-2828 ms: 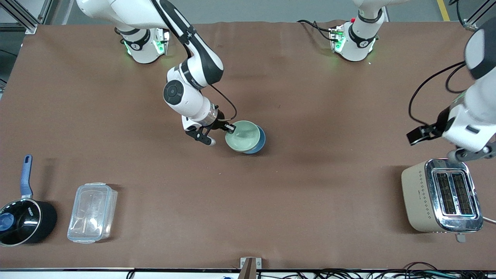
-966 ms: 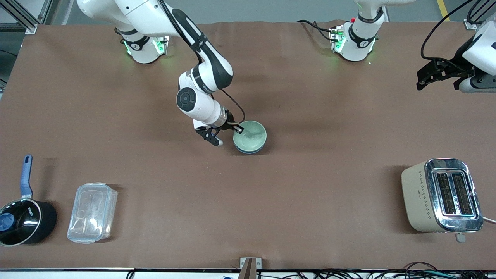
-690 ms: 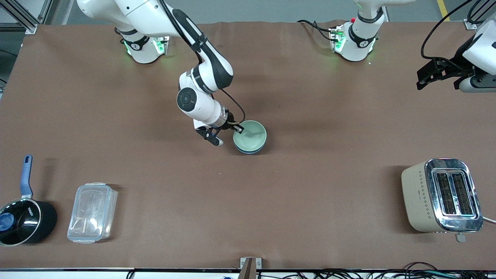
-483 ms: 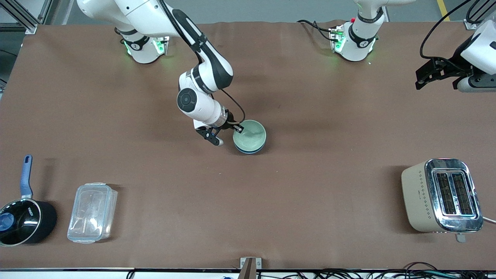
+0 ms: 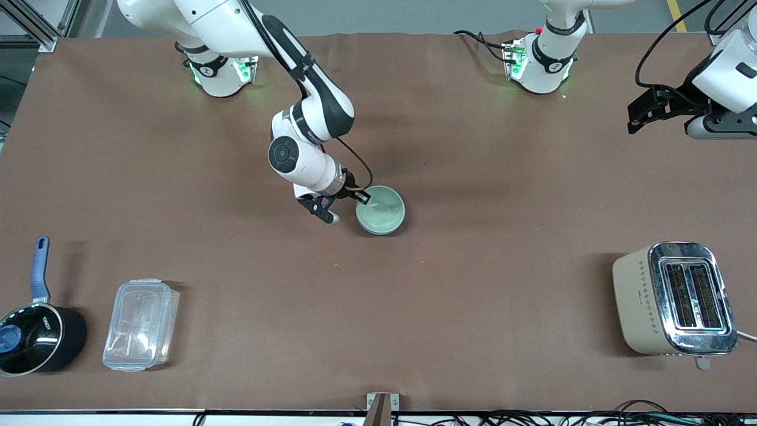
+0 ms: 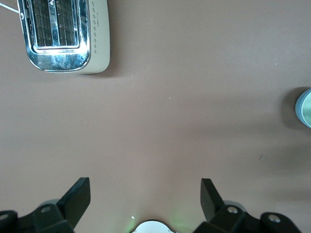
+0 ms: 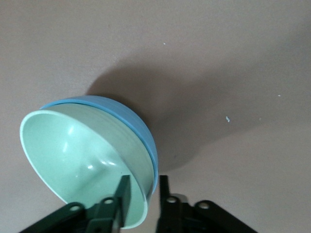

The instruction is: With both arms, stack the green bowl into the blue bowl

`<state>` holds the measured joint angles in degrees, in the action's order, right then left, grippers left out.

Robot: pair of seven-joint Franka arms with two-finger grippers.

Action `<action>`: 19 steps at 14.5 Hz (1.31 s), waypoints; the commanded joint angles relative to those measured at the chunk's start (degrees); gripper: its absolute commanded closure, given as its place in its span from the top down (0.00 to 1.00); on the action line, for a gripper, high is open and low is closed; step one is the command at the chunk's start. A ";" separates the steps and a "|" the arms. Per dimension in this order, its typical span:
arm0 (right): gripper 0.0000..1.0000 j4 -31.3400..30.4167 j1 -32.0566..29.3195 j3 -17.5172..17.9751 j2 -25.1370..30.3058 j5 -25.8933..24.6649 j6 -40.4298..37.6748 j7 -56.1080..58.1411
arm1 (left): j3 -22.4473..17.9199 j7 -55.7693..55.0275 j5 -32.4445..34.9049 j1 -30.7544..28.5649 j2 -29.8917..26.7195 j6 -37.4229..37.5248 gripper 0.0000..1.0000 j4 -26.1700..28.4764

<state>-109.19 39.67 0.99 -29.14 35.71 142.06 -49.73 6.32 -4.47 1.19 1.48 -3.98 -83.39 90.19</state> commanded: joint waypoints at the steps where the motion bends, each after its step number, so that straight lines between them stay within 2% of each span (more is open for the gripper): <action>1: 0.47 1.51 -0.30 -0.11 0.23 0.23 -0.55 0.25 | 0.18 -0.10 -0.92 -0.25 -0.42 0.95 1.00 -0.46; 3: 0.63 1.78 -0.56 -0.89 1.28 0.15 -0.64 0.25 | 0.18 -0.18 -0.83 -0.42 -0.15 0.95 1.00 -0.63; 5: 0.90 1.69 -0.56 -3.87 4.96 -0.55 -0.55 0.42 | 0.18 -0.18 -0.92 -0.42 -0.15 0.95 1.00 -0.63; 6: 1.00 1.43 -0.56 -5.37 6.71 -1.86 -0.64 0.42 | 0.18 -0.27 -0.92 -0.51 -0.06 0.95 1.00 -0.72; 9: 1.00 1.34 -0.65 -10.99 11.99 -9.14 -4.93 0.68 | 0.10 -0.18 -0.92 -0.51 -0.06 0.95 1.00 -0.81; 12: 1.00 1.34 -0.65 -17.23 17.00 -24.41 -15.53 3.74 | 0.10 -0.18 -0.92 -0.51 0.02 0.95 1.00 -0.98; 13: 1.00 1.34 -0.65 -18.90 19.19 -27.07 -20.37 6.20 | 0.10 -0.18 -0.92 -0.51 0.02 0.95 1.00 -0.99; 15: 1.00 0.99 -2.48 -22.42 24.72 -28.51 -27.85 13.73 | 0.10 -0.01 -0.92 -0.51 0.11 0.95 1.00 -0.99; 19: 1.00 -0.58 -12.05 -23.14 35.53 -28.86 -39.99 27.63 | -0.25 0.34 -0.92 -0.60 0.11 0.95 1.00 -1.07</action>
<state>-105.87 31.75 -22.92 -1.09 8.42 105.40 -27.19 6.21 -4.53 1.18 1.24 -3.98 -83.37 90.09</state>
